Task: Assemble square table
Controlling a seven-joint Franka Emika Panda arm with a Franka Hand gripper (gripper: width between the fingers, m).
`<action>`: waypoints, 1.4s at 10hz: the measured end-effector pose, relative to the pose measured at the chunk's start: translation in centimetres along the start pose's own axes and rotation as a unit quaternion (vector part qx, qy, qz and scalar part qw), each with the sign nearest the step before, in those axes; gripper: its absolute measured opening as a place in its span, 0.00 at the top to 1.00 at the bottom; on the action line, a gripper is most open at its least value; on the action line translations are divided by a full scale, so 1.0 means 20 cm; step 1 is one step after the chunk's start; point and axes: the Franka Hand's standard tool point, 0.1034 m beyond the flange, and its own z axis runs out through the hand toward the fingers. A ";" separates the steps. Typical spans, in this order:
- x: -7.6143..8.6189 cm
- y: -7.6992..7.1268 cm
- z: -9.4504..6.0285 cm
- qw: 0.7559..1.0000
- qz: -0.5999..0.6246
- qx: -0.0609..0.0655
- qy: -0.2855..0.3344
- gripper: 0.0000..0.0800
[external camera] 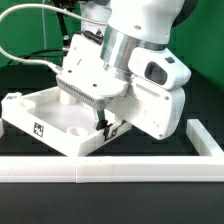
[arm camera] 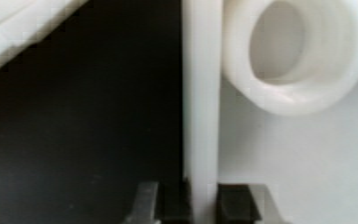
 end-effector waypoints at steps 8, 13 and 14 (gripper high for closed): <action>0.02 -0.01 0.01 0.988 -0.153 0.022 -0.010 0.93; 0.00 -0.04 0.05 0.988 -0.150 -0.013 -0.010 0.93; 0.01 -0.01 0.04 0.987 -0.156 -0.028 -0.015 0.93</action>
Offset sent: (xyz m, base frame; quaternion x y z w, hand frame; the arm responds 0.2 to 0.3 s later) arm 0.0000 0.0000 0.0000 0.0000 0.0000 -0.1296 0.9916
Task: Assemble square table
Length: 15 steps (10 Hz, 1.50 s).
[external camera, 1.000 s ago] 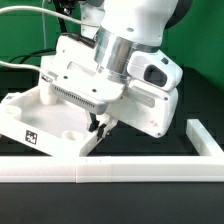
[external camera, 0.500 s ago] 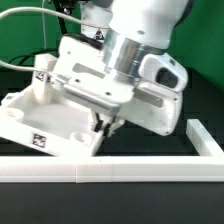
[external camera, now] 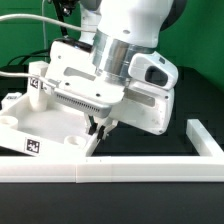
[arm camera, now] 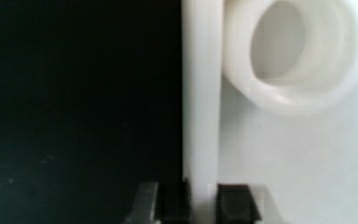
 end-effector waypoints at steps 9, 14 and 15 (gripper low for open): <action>0.06 0.03 0.04 0.994 -0.076 -0.073 -0.018 0.93; 0.08 0.08 0.03 0.990 -0.122 -0.061 -0.032 0.93; 0.08 0.08 0.03 0.990 -0.122 -0.061 -0.032 0.93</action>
Offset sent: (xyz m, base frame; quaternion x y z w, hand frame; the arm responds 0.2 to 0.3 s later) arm 0.0000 0.0000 0.0000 -0.1938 0.0000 0.0000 0.9810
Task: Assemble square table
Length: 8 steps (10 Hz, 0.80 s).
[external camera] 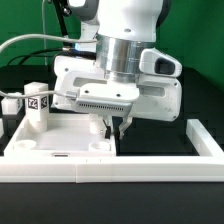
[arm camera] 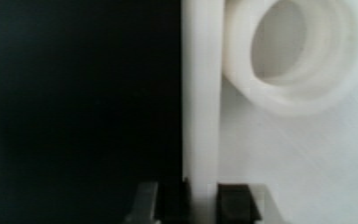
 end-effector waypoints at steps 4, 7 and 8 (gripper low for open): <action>0.00 0.00 0.00 1.000 0.001 0.000 0.000 0.93; 0.00 0.02 0.00 1.000 0.007 0.000 0.000 0.93; 0.00 0.05 -0.01 1.000 0.010 -0.002 -0.001 0.93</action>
Offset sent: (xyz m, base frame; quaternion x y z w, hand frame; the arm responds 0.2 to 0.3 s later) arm 0.0000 0.0000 0.0000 0.0000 0.0000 0.0000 1.0000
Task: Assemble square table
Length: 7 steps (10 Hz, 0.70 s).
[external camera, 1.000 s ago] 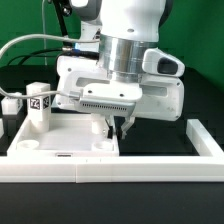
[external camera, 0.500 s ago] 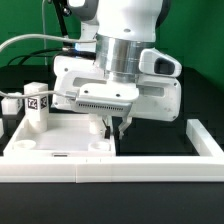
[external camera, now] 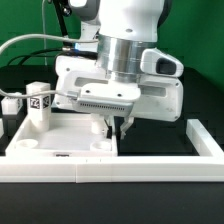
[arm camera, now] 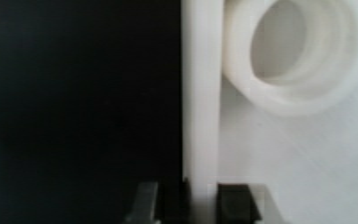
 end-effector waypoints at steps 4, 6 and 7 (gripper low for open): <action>0.01 0.11 -0.01 1.000 0.007 -0.005 -0.002 0.93; 0.01 0.16 -0.02 1.000 0.009 -0.007 -0.002 0.93; 0.02 0.20 -0.03 1.000 0.012 -0.008 -0.003 0.93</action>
Offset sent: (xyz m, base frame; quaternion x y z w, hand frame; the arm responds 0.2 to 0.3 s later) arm 0.0000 0.0300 0.0000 0.0000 0.0000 0.0000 1.0000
